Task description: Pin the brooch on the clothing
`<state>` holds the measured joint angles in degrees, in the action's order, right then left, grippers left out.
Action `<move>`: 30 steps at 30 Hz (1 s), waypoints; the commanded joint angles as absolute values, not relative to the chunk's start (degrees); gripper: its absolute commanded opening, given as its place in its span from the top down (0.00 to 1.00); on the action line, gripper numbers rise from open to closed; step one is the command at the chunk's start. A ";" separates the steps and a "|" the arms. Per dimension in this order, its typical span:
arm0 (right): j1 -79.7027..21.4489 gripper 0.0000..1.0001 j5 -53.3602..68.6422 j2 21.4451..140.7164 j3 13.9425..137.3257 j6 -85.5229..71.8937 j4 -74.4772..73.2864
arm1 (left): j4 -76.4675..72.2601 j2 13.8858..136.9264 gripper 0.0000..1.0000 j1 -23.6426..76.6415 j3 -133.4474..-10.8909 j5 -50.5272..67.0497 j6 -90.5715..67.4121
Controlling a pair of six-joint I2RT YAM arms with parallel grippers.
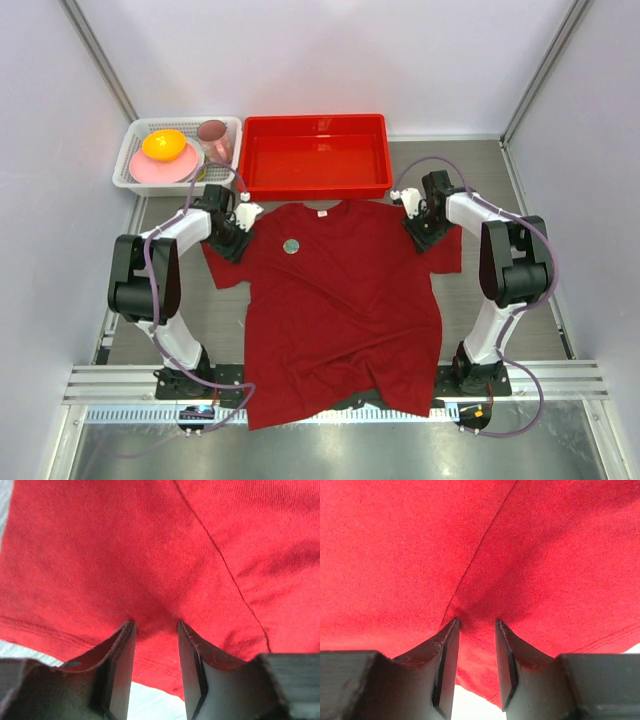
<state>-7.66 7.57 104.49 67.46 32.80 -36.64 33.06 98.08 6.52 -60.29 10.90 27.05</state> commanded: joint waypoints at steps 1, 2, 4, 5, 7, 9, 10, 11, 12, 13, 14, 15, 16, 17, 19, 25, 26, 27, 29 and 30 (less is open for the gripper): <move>-6.59 0.61 4.22 107.31 70.75 31.90 -34.10 | 32.35 102.21 0.58 5.10 -64.50 6.25 27.42; -6.42 0.61 3.96 108.62 71.10 31.90 -33.49 | 32.26 103.96 0.58 4.40 -65.99 5.89 27.51; -6.42 0.61 2.99 110.12 72.07 32.17 -33.05 | 32.08 105.81 0.59 3.78 -67.32 5.19 27.77; -6.42 0.61 2.81 111.52 72.59 32.17 -32.79 | 32.25 107.13 0.59 3.17 -68.19 5.45 27.77; -6.33 0.61 2.46 112.76 74.17 32.17 -32.78 | 32.34 107.93 0.59 2.90 -69.78 5.19 27.95; -6.24 0.61 2.37 113.73 75.23 32.34 -32.70 | 32.61 108.37 0.59 2.72 -70.22 5.19 28.47; -6.41 0.61 2.37 113.90 75.50 32.52 -32.70 | 32.61 108.28 0.59 2.72 -70.14 5.19 28.74; -6.24 0.61 2.37 114.08 75.93 32.35 -32.61 | 32.52 108.19 0.59 2.64 -69.96 5.01 29.26; -6.24 0.61 2.55 114.08 76.20 32.34 -32.69 | 32.43 108.02 0.59 2.55 -69.79 4.84 29.35; -6.33 0.61 2.72 114.00 76.38 32.26 -32.70 | 32.17 107.84 0.59 2.37 -69.79 4.92 29.27; -6.24 0.61 2.81 113.91 76.99 32.17 -32.87 | 32.17 107.58 0.59 2.20 -69.79 5.27 29.27; -6.33 0.60 3.07 113.30 77.34 31.91 -33.31 | 32.60 106.62 0.58 2.11 -69.96 5.88 29.27; -6.24 0.60 3.25 112.68 77.87 31.99 -34.53 | 32.87 105.92 0.56 2.11 -70.13 6.85 29.35; -6.33 0.60 3.95 111.98 78.48 31.91 -35.32 | 33.13 104.52 0.54 2.11 -70.14 7.81 29.44; -6.33 0.58 5.00 108.13 79.01 32.08 -37.16 | 33.84 99.96 0.47 2.11 -70.31 11.07 29.27; -6.33 0.41 8.61 95.74 83.75 29.72 -37.89 | 37.88 90.28 0.10 2.20 -77.42 15.20 21.98; -6.33 0.40 9.05 94.41 84.80 28.66 -36.84 | 38.84 89.39 0.00 2.20 -80.91 15.81 21.19; -6.33 0.34 8.18 92.65 84.55 26.91 -34.65 | 39.11 88.60 0.00 2.11 -82.43 15.91 20.14; -6.24 0.20 6.60 88.87 83.07 20.41 -26.48 | 40.42 87.10 0.00 2.20 -87.68 17.22 18.46; -6.24 0.08 4.59 87.99 82.71 18.39 -23.84 | 41.30 86.93 0.00 2.20 -89.89 17.92 18.02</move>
<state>-6.52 6.72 96.53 80.77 27.55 -35.68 38.76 91.22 2.50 -81.21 13.69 22.46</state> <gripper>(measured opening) 0.766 0.994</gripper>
